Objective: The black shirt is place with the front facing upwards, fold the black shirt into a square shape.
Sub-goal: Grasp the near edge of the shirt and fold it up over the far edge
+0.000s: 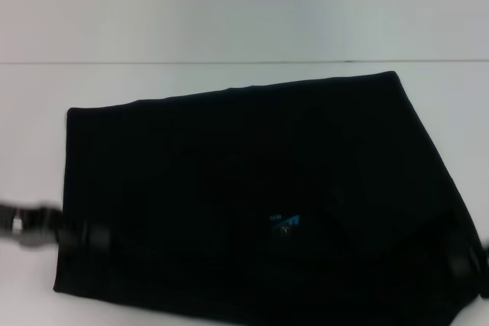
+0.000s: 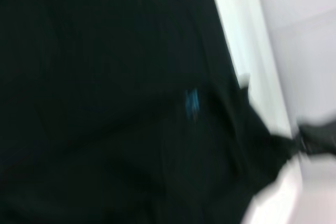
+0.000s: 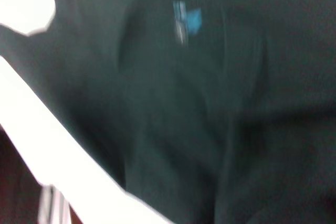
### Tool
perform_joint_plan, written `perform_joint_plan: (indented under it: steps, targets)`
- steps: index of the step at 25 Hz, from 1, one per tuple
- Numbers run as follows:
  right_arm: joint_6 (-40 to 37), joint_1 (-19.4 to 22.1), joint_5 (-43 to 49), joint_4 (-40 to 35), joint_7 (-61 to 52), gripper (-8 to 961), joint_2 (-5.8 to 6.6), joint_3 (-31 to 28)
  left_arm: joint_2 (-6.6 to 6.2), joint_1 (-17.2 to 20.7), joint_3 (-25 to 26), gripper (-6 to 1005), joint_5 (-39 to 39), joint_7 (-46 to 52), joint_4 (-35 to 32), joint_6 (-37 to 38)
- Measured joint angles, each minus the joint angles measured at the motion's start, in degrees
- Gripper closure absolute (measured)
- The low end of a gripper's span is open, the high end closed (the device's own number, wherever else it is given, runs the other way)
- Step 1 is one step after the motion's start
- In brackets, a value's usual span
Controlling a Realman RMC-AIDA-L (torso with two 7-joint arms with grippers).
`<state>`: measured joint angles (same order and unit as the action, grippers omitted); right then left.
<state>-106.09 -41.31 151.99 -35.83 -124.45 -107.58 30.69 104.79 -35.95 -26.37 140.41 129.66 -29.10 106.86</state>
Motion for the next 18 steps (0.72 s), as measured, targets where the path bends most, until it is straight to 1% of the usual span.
perform_joint_plan:
  steps: [2, 5, 7, 9, 10, 11, 12, 13, 15, 16, 17, 18]
  targets:
    - [1.51, -0.42, -2.42, 0.52, -2.83, 880, 0.86, -4.28, -0.22, -0.07, 4.86, 902, -0.03, 2.31, 0.33, -2.74]
    - [6.16, -0.36, -7.86, 1.75, -6.99, 873, 2.03, -9.96, -0.11, 0.25, 12.23, 900, -0.45, 4.59, 0.45, -8.15]
    - [10.72, 0.18, -12.93, 3.93, -8.25, 869, 2.74, -12.46, 0.30, 0.72, 16.91, 899, -1.54, 4.77, 0.72, -11.66]
    - [15.70, 0.60, -17.35, 7.25, -8.29, 864, 3.09, -13.50, 0.89, 1.32, 20.63, 898, -3.24, 4.23, 1.71, -15.54]
    - [18.59, 0.74, -19.47, 8.85, -8.08, 862, 3.09, -13.77, 1.82, 2.09, 22.71, 897, -5.48, 3.06, 3.16, -19.63]
    - [21.43, 0.83, -21.32, 10.34, -7.74, 860, 2.92, -13.91, 1.82, 2.09, 22.71, 897, -5.48, 3.06, 3.16, -19.63]
    - [24.19, 0.88, -22.94, 11.33, -7.22, 858, 2.39, -14.00, 2.30, 2.39, 23.14, 896, -6.62, 2.44, 3.69, -21.38]
    - [27.05, 0.92, -24.74, 12.05, -6.51, 856, 1.75, -14.06, 3.06, 2.72, 23.41, 896, -8.16, 1.62, 4.23, -23.54]
    - [32.33, 1.05, -28.21, 12.96, -4.41, 851, 0.04, -14.07, 4.44, 3.08, 23.57, 895, -10.51, 0.33, 4.77, -27.17]
    - [34.71, 1.07, -29.88, 13.09, -3.00, 849, -0.90, -13.97, 4.44, 3.08, 23.57, 894, -10.51, 0.33, 4.77, -27.17]
    - [36.65, 1.02, -31.10, 13.09, -1.59, 847, -1.83, -13.85, 5.80, 3.12, 23.62, 893, -13.27, -1.55, 5.27, -30.79]
    - [37.99, 0.85, -31.76, 13.09, -0.34, 844, -2.48, -13.71, 6.00, 3.05, 23.64, 893, -13.73, -1.90, 5.37, -31.26]
